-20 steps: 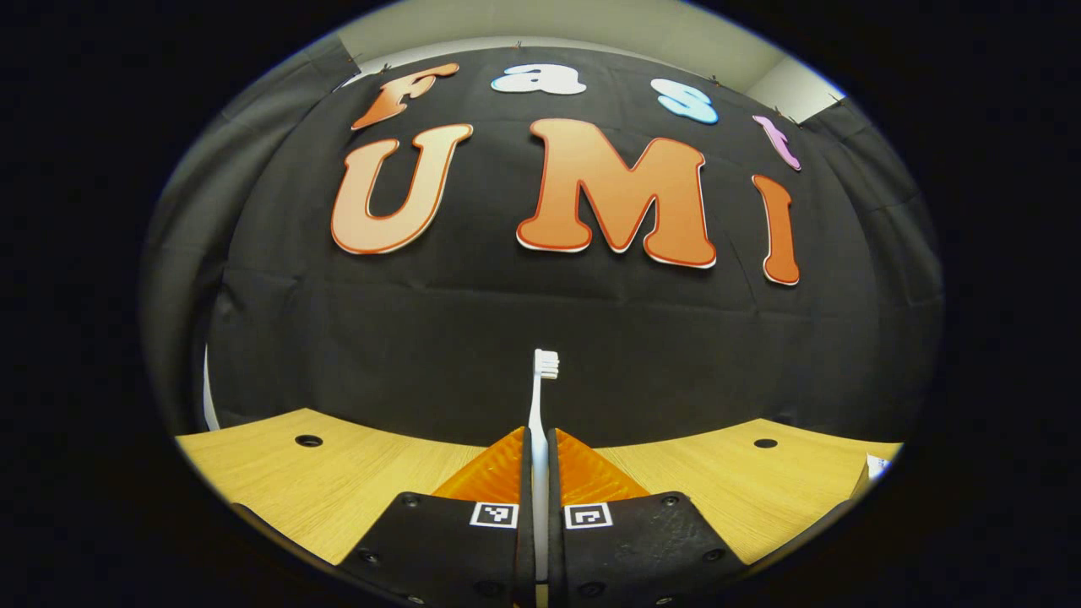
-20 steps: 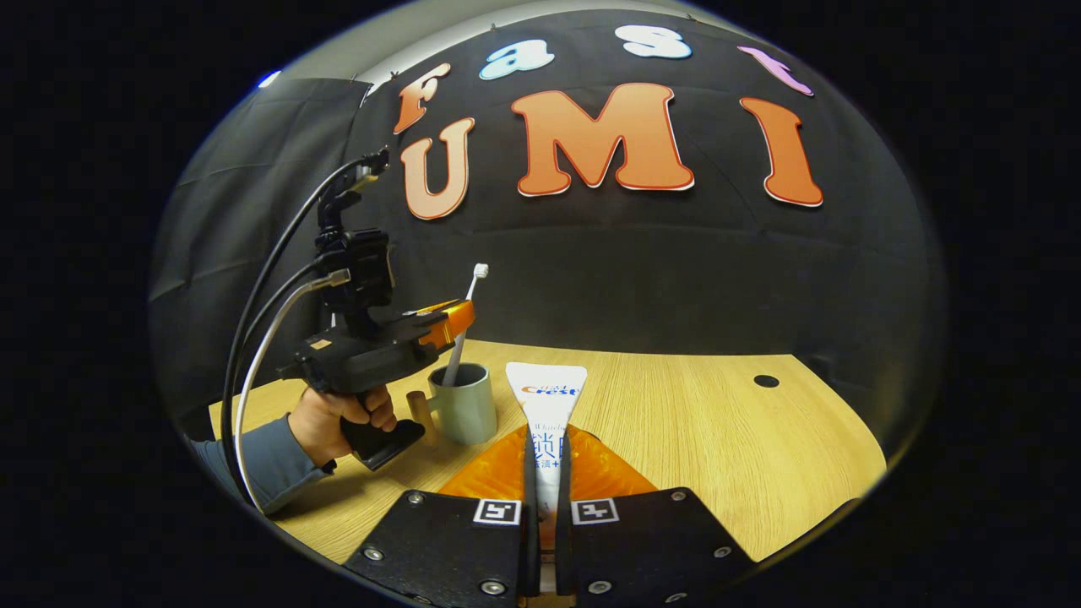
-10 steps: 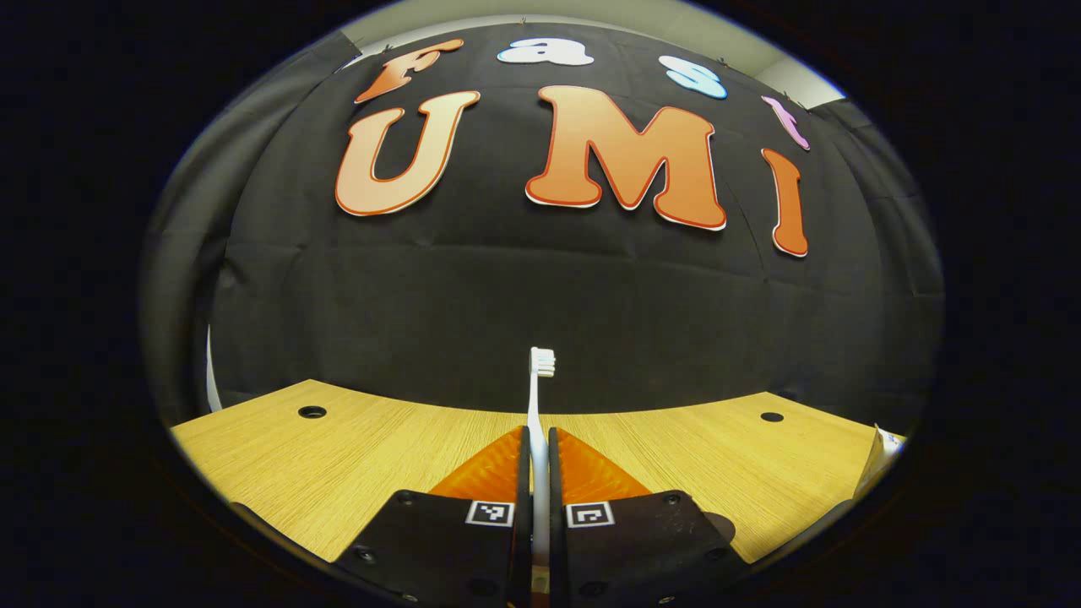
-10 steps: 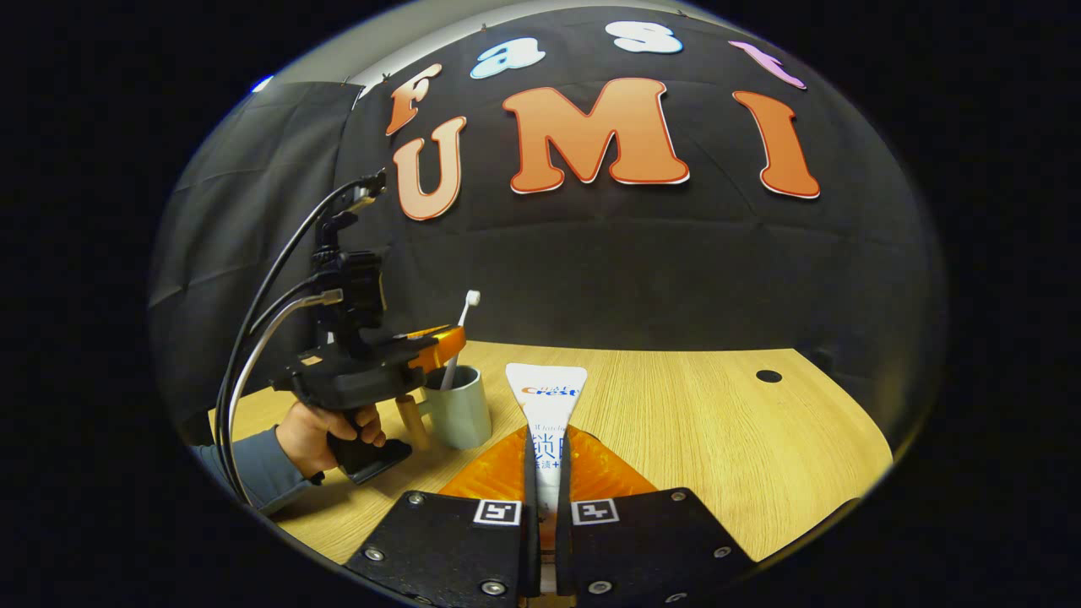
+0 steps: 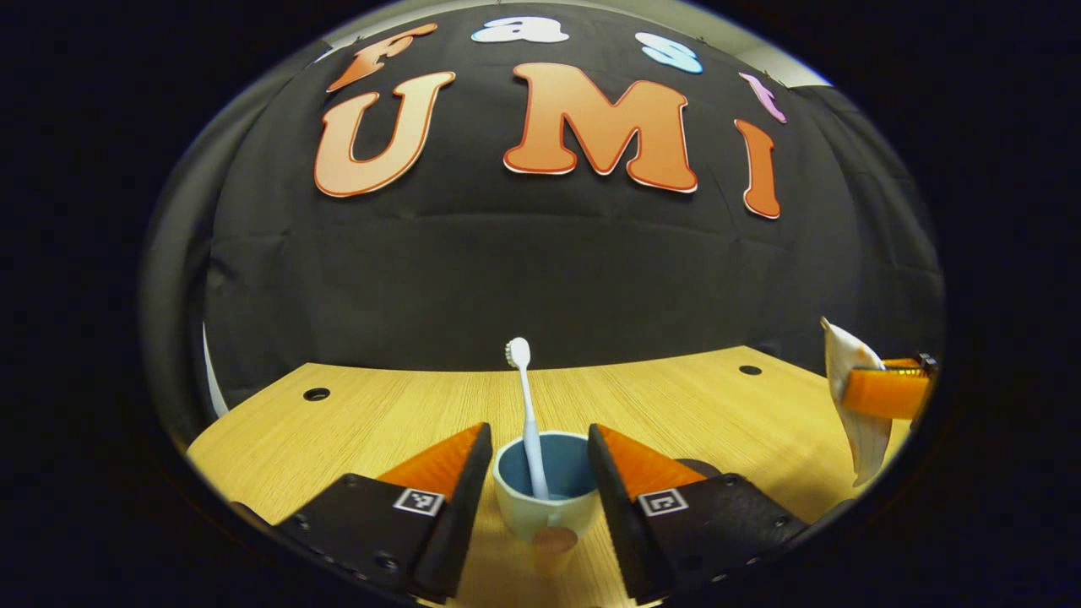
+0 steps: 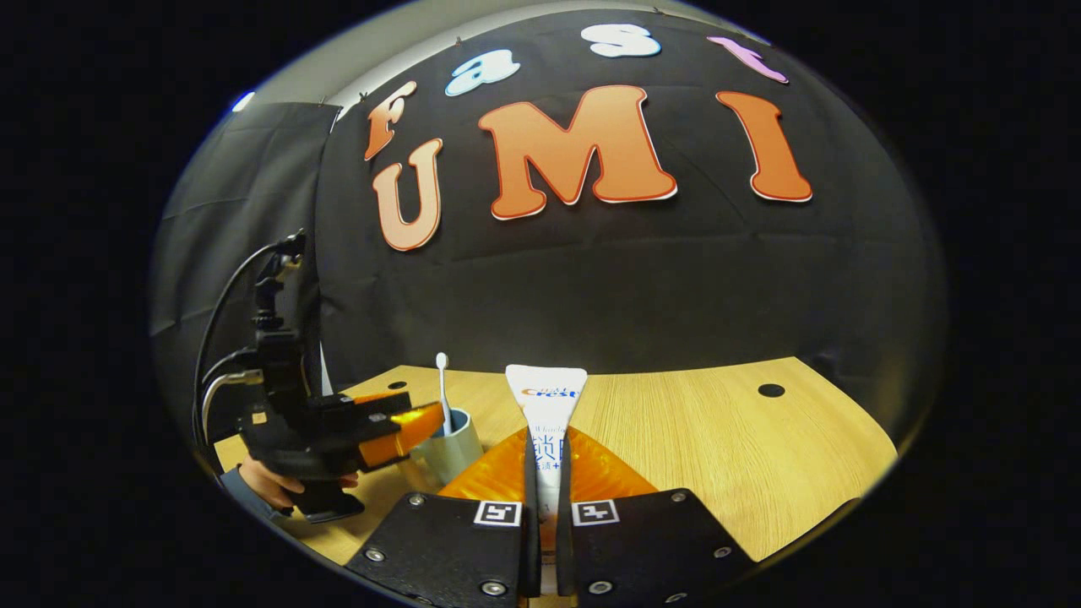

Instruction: Put the toothbrush and toothpaste on the desktop into the cup, then pick up the cup and place it on the coaster on the desktop.

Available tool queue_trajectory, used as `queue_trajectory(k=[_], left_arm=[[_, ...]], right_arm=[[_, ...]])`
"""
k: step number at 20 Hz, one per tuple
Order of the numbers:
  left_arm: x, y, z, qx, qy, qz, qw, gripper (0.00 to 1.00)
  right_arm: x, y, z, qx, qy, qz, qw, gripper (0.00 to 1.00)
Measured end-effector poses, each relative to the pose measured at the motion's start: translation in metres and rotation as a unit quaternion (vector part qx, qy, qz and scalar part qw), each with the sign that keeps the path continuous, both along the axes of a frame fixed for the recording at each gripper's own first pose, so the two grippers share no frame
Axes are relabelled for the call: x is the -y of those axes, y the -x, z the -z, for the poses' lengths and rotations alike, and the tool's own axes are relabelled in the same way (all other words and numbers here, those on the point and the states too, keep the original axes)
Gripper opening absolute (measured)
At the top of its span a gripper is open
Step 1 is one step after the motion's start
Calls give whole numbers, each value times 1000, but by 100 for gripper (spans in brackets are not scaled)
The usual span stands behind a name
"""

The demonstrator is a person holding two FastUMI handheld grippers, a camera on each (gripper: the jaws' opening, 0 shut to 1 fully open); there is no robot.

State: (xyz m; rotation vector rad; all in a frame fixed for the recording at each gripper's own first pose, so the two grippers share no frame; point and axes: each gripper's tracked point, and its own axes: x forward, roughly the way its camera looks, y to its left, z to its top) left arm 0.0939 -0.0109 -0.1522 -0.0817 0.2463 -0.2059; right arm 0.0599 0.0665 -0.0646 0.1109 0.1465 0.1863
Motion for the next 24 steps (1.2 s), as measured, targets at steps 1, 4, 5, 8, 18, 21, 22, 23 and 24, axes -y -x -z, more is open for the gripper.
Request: queue_trajectory(k=[1,4,5,8,18,21,22,23,24], left_arm=[[-3,6,-6,1,5,1,1000,80],[-6,26,-21,8,14,8,1000,90],[-10,32,-25,16,9,5,1000,93],[-19,46,-28,21,6,0,1000,95],[-57,85,-25,21,-4,-26,999,96],[-69,92,-21,18,-1,-36,999,96],[-74,93,-21,19,-1,-39,999,96],[-79,93,-19,18,-2,-41,999,96],[-84,94,-18,17,-5,-45,999,96]], right_arm=[[-1,-2,-4,5,3,0,1000,7],[-12,-9,-21,19,5,-9,1000,7],[-16,-12,-26,23,3,-8,1000,7],[-28,-17,-40,48,1,-10,999,7],[-79,-42,-108,175,-17,-37,984,7],[-98,-50,-117,193,-26,-58,979,7],[-103,-53,-118,196,-31,-64,978,7],[-107,-56,-118,200,-37,-67,977,7],[-110,-59,-119,204,-43,-70,976,8]])
